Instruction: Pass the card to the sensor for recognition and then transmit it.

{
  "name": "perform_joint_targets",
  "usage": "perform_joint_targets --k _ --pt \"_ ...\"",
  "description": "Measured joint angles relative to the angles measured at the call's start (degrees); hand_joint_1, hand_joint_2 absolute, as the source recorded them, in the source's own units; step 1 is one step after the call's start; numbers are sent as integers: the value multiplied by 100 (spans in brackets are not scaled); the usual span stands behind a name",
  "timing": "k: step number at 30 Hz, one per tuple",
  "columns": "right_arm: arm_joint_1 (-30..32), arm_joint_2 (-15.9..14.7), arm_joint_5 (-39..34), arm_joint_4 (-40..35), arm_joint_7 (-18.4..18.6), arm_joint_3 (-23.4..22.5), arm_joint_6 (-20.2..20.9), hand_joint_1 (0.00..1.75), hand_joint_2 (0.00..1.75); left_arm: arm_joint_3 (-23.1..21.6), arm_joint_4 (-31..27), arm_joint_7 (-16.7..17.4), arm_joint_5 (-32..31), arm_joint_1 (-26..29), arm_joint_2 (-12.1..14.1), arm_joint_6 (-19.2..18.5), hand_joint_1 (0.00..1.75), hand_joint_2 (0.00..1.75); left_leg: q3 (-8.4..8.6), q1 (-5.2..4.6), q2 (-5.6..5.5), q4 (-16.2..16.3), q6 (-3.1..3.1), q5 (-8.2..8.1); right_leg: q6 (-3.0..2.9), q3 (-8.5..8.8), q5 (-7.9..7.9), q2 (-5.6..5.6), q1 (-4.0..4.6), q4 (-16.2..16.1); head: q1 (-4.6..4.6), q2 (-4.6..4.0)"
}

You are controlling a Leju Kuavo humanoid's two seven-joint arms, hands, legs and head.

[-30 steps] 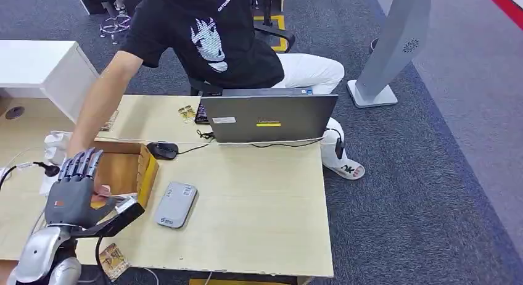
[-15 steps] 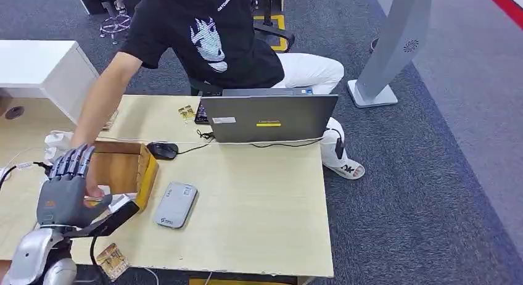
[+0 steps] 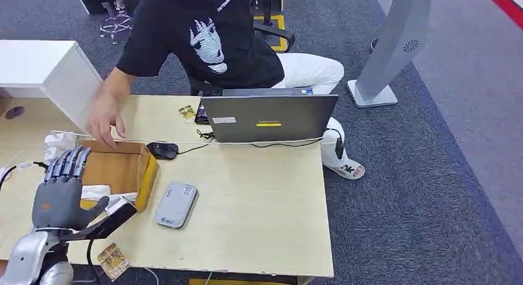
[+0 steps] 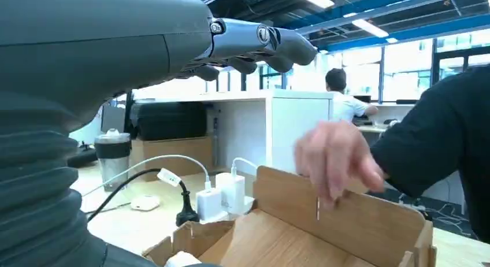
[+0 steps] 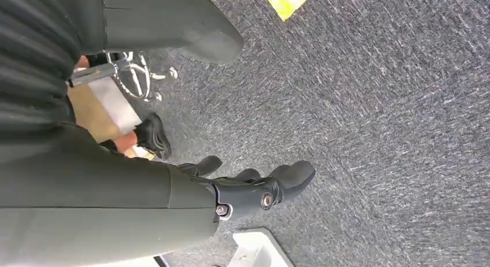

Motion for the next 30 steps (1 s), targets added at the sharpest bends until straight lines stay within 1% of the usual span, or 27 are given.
perform_joint_targets --k 8,14,16,18,19,21,24,27,30 --pt "-1 0 0 0 2 0 0 0 175 15 -24 0 0 21 0 0 0 175 0 0 0 0 0 0 0 0 0 0 0 0 0 0" --pt "0 0 -4 0 15 -11 0 0 175 20 -103 0 -55 60 11 -90 0 175 0 0 0 0 0 0 0 0 0 0 0 0 0 0" --pt "0 0 -13 0 35 -24 0 0 175 20 -190 0 -52 97 33 -184 0 175 -1 0 0 0 0 0 0 0 0 0 0 0 0 0" --pt "-1 0 -31 0 68 -50 0 0 175 20 -350 18 116 191 96 -462 0 175 0 0 2 0 0 0 0 -1 0 1 0 0 0 0" --pt "0 0 -46 0 68 -61 0 0 175 17 -407 17 252 233 131 -597 0 175 -1 0 1 0 0 0 0 0 0 1 0 0 0 0" --pt "-1 0 -70 0 77 -96 0 0 175 20 -529 15 661 369 282 -1019 0 175 -1 2 2 0 0 -1 -1 -1 -1 1 0 0 2 0" --pt "-1 0 -138 0 107 -179 0 0 175 19 -762 -91 1108 657 666 -1466 0 175 -1 4 3 -1 -1 -1 -3 -2 -3 3 0 0 0 0" --pt "-1 0 -155 0 114 -236 0 0 175 20 -964 -87 1189 862 953 -1598 0 175 -2 4 -3 -1 -1 -1 2 -2 -8 -4 1 0 0 0" --pt "-3 0 -155 0 114 -258 0 0 175 20 -999 -35 1136 904 1025 -1626 0 175 -2 4 -7 -1 -1 -1 3 0 -9 -4 1 0 0 0"
